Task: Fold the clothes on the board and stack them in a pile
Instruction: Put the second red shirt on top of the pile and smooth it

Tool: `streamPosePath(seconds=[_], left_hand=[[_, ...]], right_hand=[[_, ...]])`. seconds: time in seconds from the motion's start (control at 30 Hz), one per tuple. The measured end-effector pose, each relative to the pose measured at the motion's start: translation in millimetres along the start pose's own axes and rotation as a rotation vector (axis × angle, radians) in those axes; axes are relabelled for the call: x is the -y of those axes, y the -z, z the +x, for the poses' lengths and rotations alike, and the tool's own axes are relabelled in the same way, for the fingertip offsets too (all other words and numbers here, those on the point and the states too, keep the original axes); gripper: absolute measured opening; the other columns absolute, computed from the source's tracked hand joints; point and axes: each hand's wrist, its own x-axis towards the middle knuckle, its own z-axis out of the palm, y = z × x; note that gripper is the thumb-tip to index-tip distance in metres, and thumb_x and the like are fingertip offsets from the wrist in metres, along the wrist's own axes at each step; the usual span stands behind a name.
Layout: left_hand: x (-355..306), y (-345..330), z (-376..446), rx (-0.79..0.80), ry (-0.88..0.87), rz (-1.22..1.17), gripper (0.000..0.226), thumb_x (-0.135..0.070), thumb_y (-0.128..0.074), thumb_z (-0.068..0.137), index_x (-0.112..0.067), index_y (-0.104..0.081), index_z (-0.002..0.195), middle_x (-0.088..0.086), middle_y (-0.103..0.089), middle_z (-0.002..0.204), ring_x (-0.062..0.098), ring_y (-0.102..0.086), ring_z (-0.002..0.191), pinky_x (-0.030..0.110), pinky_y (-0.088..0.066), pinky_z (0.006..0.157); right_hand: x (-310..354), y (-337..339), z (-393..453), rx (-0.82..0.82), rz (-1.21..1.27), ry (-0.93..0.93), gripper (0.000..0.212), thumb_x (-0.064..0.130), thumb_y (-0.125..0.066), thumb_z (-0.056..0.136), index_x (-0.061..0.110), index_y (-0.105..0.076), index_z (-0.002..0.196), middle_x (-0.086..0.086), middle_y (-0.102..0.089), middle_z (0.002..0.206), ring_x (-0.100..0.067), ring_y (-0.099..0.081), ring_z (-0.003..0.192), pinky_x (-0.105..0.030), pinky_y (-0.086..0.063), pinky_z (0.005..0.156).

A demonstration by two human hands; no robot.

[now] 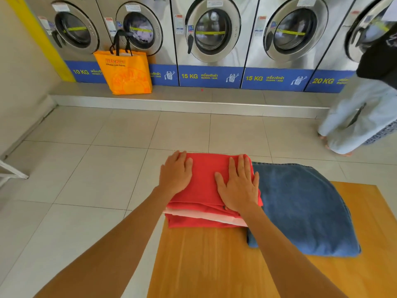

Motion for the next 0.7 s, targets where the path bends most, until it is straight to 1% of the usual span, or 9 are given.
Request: streamPosePath(seconds=[0.07, 0.13, 0.2, 0.33, 0.43, 0.5, 0.57, 0.63, 0.7], left_hand=[[5.4, 13.5, 12.6, 0.012, 0.097, -0.094, 0.052, -0.045, -0.032, 0.101, -0.008, -0.054, 0.131, 0.015, -0.059, 0.131, 0.035, -0.051, 0.126, 0.05, -0.042, 0.104], [6.5, 22.8, 20.8, -0.012, 0.144, -0.144, 0.052, -0.05, -0.04, 0.097, -0.008, -0.063, 0.117, 0.011, -0.065, 0.117, 0.033, -0.056, 0.115, 0.049, -0.047, 0.097], [6.2, 28.3, 27.2, -0.007, 0.173, -0.185, 0.049, -0.054, -0.044, 0.095, -0.015, -0.07, 0.111, 0.005, -0.069, 0.113, 0.029, -0.059, 0.112, 0.046, -0.048, 0.096], [7.5, 32.0, 34.5, 0.018, 0.165, -0.202, 0.035, -0.054, -0.054, 0.09, -0.029, -0.073, 0.107, -0.006, -0.07, 0.114, 0.023, -0.06, 0.114, 0.046, -0.048, 0.099], [9.5, 34.8, 38.2, -0.067, 0.044, -0.115, 0.018, -0.041, -0.06, 0.09, -0.031, -0.074, 0.094, -0.011, -0.073, 0.1, 0.017, -0.064, 0.105, 0.041, -0.05, 0.091], [9.2, 36.5, 43.0, -0.089, -0.017, -0.062, 0.014, -0.032, -0.059, 0.092, -0.027, -0.073, 0.092, -0.012, -0.072, 0.098, 0.016, -0.064, 0.103, 0.04, -0.051, 0.09], [7.2, 35.7, 46.5, -0.066, -0.016, -0.104, 0.015, -0.022, -0.052, 0.095, -0.019, -0.067, 0.098, -0.005, -0.07, 0.101, 0.02, -0.063, 0.103, 0.041, -0.052, 0.087], [4.2, 30.1, 47.3, -0.054, -0.009, -0.181, 0.015, -0.018, -0.047, 0.098, -0.013, -0.06, 0.102, 0.0, -0.067, 0.099, 0.023, -0.063, 0.097, 0.03, -0.05, 0.074], [0.5, 24.1, 45.6, -0.062, -0.008, -0.254, 0.014, -0.025, -0.049, 0.098, -0.015, -0.056, 0.105, -0.002, -0.063, 0.094, 0.018, -0.062, 0.088, 0.022, -0.044, 0.064]], right_hand=[[2.5, 0.9, 1.2, -0.005, -0.008, -0.024, 0.089, 0.071, -0.013, 0.09, 0.015, -0.005, 0.159, -0.009, 0.005, 0.167, -0.024, 0.011, 0.153, -0.05, -0.001, 0.124], [5.2, 3.2, 2.9, 0.004, -0.014, -0.042, 0.094, 0.072, -0.017, 0.089, 0.01, -0.006, 0.159, -0.012, -0.002, 0.167, -0.026, 0.003, 0.154, -0.047, -0.005, 0.125], [5.7, 6.8, 5.6, 0.01, -0.017, -0.057, 0.097, 0.073, -0.02, 0.088, 0.006, -0.011, 0.158, -0.013, -0.01, 0.166, -0.027, -0.004, 0.154, -0.046, -0.009, 0.124], [5.2, 9.7, 8.4, -0.035, -0.023, -0.073, 0.098, 0.074, -0.025, 0.085, 0.006, -0.021, 0.155, -0.013, -0.024, 0.161, -0.03, -0.017, 0.15, -0.047, -0.019, 0.122], [6.4, 6.5, 7.5, -0.024, -0.025, -0.074, 0.098, 0.075, -0.023, 0.086, 0.008, -0.018, 0.156, -0.014, -0.017, 0.164, -0.032, -0.01, 0.152, -0.049, -0.013, 0.123], [5.2, 4.6, 8.0, -0.008, -0.034, -0.079, 0.098, 0.076, -0.02, 0.086, 0.011, -0.014, 0.158, -0.015, -0.006, 0.166, -0.035, -0.002, 0.153, -0.052, -0.006, 0.123], [4.6, 3.8, 9.3, 0.011, -0.049, -0.08, 0.098, 0.078, -0.018, 0.085, 0.013, -0.014, 0.158, -0.018, 0.0, 0.165, -0.037, 0.002, 0.152, -0.054, -0.004, 0.123], [4.1, 4.2, 10.2, 0.016, -0.06, -0.068, 0.098, 0.079, -0.017, 0.084, 0.014, -0.016, 0.158, -0.016, -0.002, 0.166, -0.037, 0.002, 0.152, -0.056, -0.005, 0.122], [2.7, 3.9, 10.9, 0.004, -0.054, -0.058, 0.098, 0.079, -0.016, 0.083, 0.015, -0.018, 0.157, -0.014, -0.006, 0.166, -0.036, 0.0, 0.152, -0.057, -0.006, 0.122]])
